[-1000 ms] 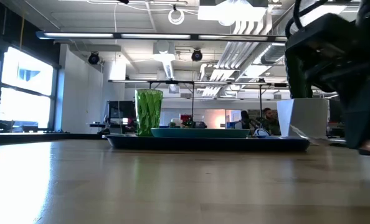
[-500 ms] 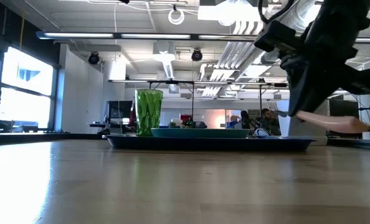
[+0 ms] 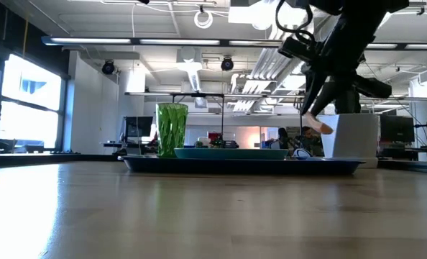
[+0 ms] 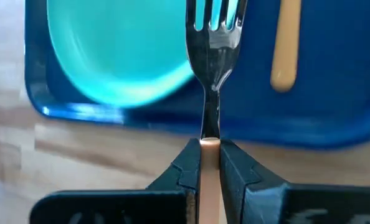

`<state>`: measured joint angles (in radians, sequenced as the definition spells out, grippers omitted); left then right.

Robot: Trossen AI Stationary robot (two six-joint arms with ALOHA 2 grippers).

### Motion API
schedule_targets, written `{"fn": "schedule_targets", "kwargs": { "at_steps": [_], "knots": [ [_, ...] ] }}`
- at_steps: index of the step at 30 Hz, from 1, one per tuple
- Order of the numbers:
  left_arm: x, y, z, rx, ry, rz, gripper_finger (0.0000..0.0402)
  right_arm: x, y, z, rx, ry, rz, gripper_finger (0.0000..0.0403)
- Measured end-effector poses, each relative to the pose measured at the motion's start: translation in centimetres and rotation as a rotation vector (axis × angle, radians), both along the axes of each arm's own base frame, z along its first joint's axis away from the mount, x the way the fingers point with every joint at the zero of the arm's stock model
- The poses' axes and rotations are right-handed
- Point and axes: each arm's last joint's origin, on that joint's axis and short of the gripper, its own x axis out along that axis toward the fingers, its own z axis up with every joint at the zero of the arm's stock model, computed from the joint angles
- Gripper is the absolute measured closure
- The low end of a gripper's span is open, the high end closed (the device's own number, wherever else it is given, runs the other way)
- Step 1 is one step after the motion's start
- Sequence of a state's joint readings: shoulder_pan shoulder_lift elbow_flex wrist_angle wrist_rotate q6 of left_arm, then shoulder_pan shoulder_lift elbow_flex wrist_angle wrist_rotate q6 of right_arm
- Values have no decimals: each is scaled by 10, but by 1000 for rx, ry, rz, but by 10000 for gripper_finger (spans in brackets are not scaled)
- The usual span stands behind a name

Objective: Pick and place plate/cup/fork/spoon on tray
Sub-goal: Put the light orange on the blue serving tray

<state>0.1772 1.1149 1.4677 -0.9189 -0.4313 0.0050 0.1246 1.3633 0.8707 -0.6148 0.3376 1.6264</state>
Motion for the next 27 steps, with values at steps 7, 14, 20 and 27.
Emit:
{"fn": "schedule_targets", "kwargs": {
  "at_steps": [7, 14, 20, 27],
  "knots": [
    [0, 0, 0, 22, 23, -17, 255, -2, -35, 10, -58, 25, -9, 388],
    [0, 0, 0, 56, 52, -41, 255, -5, -70, 53, -97, 132, -7, 388],
    [-1, 1, 0, 74, 57, -13, 255, -16, -100, 76, -108, 207, -20, 388],
    [-1, 2, 0, 98, 62, 28, 255, -24, -129, 75, -79, 223, -18, 388]
  ]
}}
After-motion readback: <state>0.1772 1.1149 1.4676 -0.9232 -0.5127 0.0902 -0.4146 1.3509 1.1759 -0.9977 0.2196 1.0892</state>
